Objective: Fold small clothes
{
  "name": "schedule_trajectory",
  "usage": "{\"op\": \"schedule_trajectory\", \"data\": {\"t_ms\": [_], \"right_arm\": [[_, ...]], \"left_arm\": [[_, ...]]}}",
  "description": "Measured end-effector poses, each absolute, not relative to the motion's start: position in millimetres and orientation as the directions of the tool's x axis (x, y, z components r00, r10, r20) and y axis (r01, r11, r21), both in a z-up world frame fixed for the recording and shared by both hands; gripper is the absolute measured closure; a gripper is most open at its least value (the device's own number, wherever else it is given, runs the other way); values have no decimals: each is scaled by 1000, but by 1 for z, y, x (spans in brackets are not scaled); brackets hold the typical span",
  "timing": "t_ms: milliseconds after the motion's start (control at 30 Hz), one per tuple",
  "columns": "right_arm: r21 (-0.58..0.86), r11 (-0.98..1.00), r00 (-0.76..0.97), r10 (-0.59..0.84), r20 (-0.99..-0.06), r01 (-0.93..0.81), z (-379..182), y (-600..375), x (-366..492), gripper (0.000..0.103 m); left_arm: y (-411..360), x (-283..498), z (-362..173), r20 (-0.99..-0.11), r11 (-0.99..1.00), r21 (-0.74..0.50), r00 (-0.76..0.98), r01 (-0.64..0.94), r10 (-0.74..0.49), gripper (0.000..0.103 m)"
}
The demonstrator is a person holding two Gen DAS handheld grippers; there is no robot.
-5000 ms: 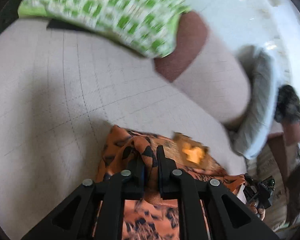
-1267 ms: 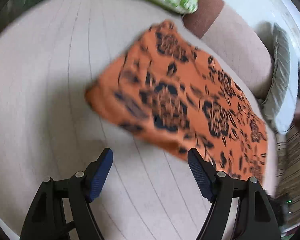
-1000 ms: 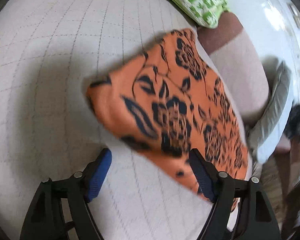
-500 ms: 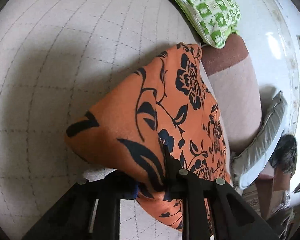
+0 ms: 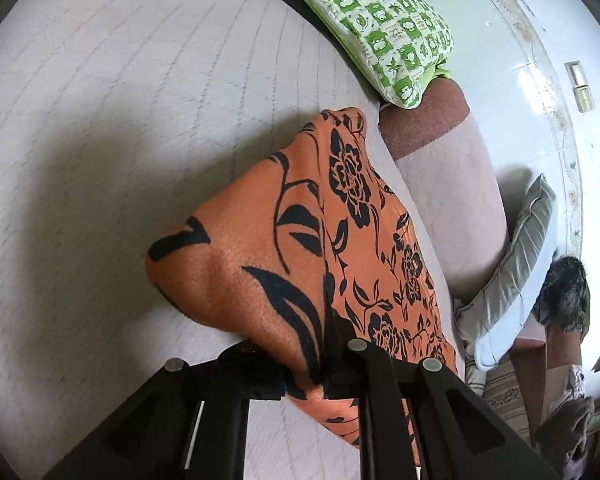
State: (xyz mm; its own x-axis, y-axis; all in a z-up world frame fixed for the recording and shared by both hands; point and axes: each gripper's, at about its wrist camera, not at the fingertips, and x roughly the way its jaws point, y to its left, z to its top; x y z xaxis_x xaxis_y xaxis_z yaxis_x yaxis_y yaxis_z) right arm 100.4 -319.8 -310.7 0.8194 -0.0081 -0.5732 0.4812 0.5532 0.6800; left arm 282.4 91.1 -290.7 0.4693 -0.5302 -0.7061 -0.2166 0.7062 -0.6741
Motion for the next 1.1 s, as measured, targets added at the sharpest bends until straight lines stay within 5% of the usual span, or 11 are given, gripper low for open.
{"op": "schedule_trajectory", "data": {"t_ms": [333, 467, 500, 567, 633, 733, 833, 1100], "right_arm": [[645, 581, 769, 48, -637, 497, -316, -324, 38, 87], [656, 516, 687, 167, -707, 550, -341, -335, 27, 78], [675, 464, 669, 209, -713, 574, -346, -340, 21, 68], [686, 418, 652, 247, -716, 595, -344, -348, 8, 51], [674, 447, 657, 221, -721, 589, -328, -351, -7, 43], [696, 508, 711, 208, -671, 508, -297, -347, -22, 43], [710, 571, 750, 229, -621, 413, -272, -329, -12, 43], [731, 603, 670, 402, -624, 319, -289, -254, 114, 61]], "left_arm": [[95, 210, -296, -768, 780, -588, 447, -212, -458, 89], [106, 219, -316, -748, 700, -646, 433, -304, -502, 72], [108, 223, -318, -728, 670, -673, 443, -314, -523, 67], [106, 229, -317, -685, 628, -718, 466, -299, -561, 38], [103, 231, -313, -677, 635, -721, 480, -277, -558, 33], [94, 240, -308, -690, 672, -695, 498, -256, -525, 36], [86, 250, -309, -732, 731, -636, 493, -246, -470, 80], [91, 253, -319, -713, 690, -669, 502, -277, -489, 82]]}}
